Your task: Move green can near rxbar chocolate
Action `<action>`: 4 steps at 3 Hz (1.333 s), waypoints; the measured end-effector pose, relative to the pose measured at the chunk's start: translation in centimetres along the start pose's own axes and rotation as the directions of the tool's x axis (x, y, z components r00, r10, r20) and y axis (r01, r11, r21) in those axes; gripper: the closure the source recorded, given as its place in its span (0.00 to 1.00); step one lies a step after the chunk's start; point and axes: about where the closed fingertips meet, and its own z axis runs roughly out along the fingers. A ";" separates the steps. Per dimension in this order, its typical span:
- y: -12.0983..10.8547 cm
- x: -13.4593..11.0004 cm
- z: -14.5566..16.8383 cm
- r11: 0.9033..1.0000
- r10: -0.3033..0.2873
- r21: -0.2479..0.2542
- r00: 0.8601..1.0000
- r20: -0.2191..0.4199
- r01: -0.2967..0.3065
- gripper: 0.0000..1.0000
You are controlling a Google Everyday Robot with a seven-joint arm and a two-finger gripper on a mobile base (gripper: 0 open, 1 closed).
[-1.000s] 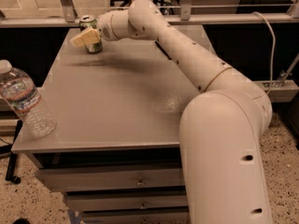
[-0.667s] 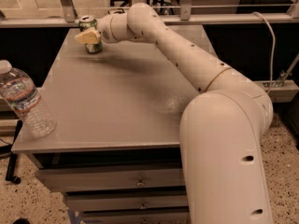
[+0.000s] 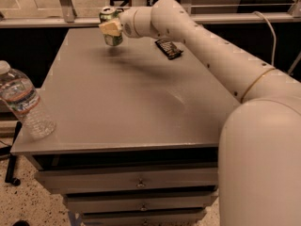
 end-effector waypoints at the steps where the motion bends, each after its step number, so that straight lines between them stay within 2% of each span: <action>1: -1.2 -0.3 -6.2 0.998 0.031 0.051 0.999 0.029 -0.032 1.00; 2: -4.0 2.8 -14.3 0.987 0.077 0.140 0.996 0.033 -0.081 1.00; 3: -10.4 7.7 -24.3 0.952 0.115 0.285 0.993 0.006 -0.112 1.00; 4: -14.2 9.7 -29.0 0.927 0.124 0.359 0.992 -0.007 -0.113 1.00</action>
Offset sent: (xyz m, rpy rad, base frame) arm -0.0990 -0.3118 0.0014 0.0854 0.0164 -0.3638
